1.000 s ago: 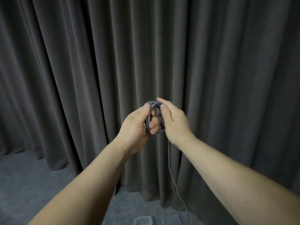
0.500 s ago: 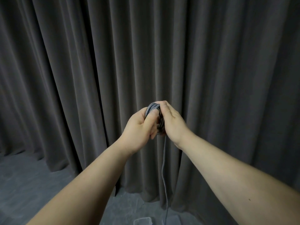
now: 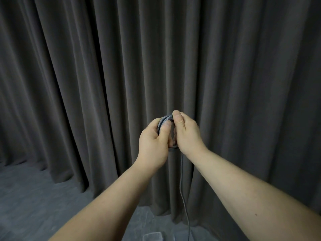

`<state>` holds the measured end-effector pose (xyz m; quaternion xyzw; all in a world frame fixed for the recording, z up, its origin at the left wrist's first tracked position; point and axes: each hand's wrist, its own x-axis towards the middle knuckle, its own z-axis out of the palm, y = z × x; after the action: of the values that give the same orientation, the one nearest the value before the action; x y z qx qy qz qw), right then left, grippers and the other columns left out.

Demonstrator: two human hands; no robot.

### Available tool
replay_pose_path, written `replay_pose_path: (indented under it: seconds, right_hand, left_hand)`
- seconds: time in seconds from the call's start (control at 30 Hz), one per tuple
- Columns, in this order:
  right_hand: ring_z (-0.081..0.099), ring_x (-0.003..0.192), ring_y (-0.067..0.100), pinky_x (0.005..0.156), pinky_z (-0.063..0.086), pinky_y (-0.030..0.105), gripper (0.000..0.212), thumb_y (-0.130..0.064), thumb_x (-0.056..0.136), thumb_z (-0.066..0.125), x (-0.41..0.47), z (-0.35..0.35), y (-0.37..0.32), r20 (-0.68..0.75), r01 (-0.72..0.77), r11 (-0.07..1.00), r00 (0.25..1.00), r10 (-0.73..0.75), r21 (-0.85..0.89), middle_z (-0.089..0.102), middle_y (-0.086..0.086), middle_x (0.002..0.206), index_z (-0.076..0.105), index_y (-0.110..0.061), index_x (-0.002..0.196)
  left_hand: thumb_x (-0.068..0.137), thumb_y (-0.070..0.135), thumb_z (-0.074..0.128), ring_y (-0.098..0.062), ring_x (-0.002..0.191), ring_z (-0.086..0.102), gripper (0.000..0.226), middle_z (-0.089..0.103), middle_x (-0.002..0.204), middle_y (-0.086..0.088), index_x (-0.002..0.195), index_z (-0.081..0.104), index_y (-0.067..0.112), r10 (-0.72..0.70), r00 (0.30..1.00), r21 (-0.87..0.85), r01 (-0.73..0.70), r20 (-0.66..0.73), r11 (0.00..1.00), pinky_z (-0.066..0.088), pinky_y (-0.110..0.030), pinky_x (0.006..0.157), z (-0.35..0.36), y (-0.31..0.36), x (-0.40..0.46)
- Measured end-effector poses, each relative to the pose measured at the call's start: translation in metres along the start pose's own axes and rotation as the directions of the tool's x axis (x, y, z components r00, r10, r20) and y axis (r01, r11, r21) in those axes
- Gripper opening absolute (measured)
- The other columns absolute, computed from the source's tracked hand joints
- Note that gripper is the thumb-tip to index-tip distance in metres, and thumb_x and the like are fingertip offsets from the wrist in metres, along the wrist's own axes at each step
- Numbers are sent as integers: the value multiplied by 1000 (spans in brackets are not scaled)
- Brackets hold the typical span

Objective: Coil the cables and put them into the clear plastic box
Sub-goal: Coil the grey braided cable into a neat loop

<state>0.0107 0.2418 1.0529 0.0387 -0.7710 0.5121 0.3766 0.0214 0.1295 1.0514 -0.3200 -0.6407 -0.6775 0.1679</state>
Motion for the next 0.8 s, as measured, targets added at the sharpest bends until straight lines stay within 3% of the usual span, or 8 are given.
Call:
replay_pose_path:
  seconds: [0.13, 0.2, 0.3, 0.37, 0.53, 0.63, 0.7, 0.8]
  right_hand:
    - [60, 80, 16, 82, 51, 47, 48, -65, 85, 32, 1, 0, 1, 156, -51, 993, 987, 33, 110, 64, -1, 78, 56, -23, 83]
    - [61, 83, 18, 81, 52, 46, 41, -57, 89, 32, -1, 2, -2, 206, -52, 980, 978, 11, 193, 65, 8, 88, 59, -26, 89]
    - [61, 78, 26, 65, 52, 40, 32, -50, 98, 32, -5, 6, -9, 249, -162, 937, 965, 85, 309, 63, 20, 92, 61, -38, 103]
    - [65, 83, 26, 68, 55, 40, 36, -49, 100, 31, -4, 9, -9, 208, -196, 941, 968, 140, 277, 66, 20, 95, 63, -32, 103]
    - [62, 78, 20, 73, 51, 36, 45, -47, 101, 30, -2, 7, -5, -8, 17, 999, 1000, -18, -33, 66, 2, 79, 60, -14, 89]
    - [61, 68, 25, 71, 54, 46, 53, -65, 91, 30, 2, 8, 1, 1, -16, 1000, 1000, 16, 11, 62, 1, 68, 57, -22, 77]
    - [59, 64, 29, 69, 54, 51, 59, -79, 80, 28, 4, 11, 5, 21, -54, 995, 998, 52, 83, 59, -1, 61, 55, -28, 68]
    - [55, 53, 19, 60, 47, 40, 55, -77, 82, 31, 5, 11, 6, 64, -87, 978, 995, 76, 188, 55, -4, 50, 54, -30, 64]
  left_hand:
    - [101, 25, 47, -7, 72, 63, 17, 66, 73, 12, 94, 63, 24, 9, 1000, 57, -8, -18, 998, 52, -31, 71, -7, -9, 4]
    - [97, 32, 46, -13, 82, 67, 18, 69, 84, 5, 96, 62, 24, 20, 999, 66, -17, -42, 998, 54, -35, 75, -9, -11, 7]
    - [102, 24, 44, -2, 61, 58, 19, 58, 68, 9, 96, 59, 17, 5, 996, 15, -4, -91, 1000, 46, -19, 58, -9, -8, 10]
    - [99, 30, 44, -5, 57, 51, 20, 54, 62, 12, 94, 58, 18, -2, 997, -12, 1, -73, 1000, 42, -19, 54, -9, -9, 9]
    - [101, 24, 41, -5, 52, 40, 18, 48, 57, 13, 95, 54, 13, -52, 997, -150, 59, 52, 987, 37, -25, 54, -6, -8, 6]
    - [100, 20, 44, -9, 58, 42, 19, 52, 69, 4, 105, 58, 8, -129, 983, -347, 167, 130, 923, 41, -21, 57, -6, -2, 4]
    - [101, 15, 42, -12, 60, 43, 28, 52, 75, -3, 122, 54, 1, -179, 962, -518, 263, 208, 814, 43, -22, 59, -8, 1, 4]
    - [100, 17, 41, -14, 58, 43, 41, 52, 75, -6, 137, 44, 1, -150, 950, -584, 289, 275, 759, 42, -25, 65, -10, 4, 4]
